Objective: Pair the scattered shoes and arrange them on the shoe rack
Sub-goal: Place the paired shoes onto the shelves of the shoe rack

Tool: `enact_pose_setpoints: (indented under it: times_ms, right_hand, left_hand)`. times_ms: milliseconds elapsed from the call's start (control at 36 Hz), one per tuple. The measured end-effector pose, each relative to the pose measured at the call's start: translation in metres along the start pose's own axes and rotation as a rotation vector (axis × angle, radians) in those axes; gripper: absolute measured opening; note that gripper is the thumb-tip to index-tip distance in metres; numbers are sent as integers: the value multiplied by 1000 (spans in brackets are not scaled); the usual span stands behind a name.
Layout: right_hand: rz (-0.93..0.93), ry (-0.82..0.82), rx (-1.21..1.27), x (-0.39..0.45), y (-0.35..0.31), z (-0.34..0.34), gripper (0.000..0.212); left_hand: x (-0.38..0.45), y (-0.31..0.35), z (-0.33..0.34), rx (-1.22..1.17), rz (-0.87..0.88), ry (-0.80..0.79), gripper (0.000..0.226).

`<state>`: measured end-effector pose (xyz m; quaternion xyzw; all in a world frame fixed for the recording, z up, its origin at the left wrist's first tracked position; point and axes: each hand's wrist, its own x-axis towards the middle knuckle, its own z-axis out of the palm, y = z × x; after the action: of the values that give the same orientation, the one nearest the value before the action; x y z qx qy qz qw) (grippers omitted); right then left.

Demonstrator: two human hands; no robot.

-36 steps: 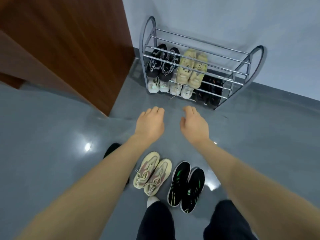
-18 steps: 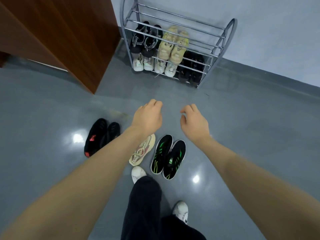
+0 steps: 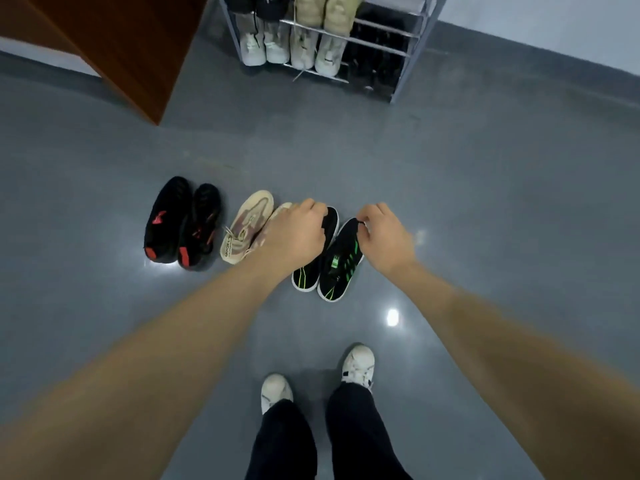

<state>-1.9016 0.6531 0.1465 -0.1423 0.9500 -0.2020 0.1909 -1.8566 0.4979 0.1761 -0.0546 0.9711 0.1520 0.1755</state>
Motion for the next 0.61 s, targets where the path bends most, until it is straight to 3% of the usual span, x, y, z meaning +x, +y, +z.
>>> enact_pose_setpoints:
  times_ms: [194, 361, 500, 611]
  right_hand:
    - [56, -12, 104, 11, 31, 85, 21]
    - [120, -109, 101, 18, 77, 166, 19]
    - [92, -285, -38, 26, 111, 225, 32]
    - [-32, -361, -207, 40, 130, 266, 45]
  left_hand:
    - [20, -36, 88, -28, 31, -6, 25]
    - [33, -68, 175, -144, -81, -110, 29]
    - [52, -82, 246, -145, -104, -170, 35]
    - [71, -88, 293, -57, -91, -220, 42]
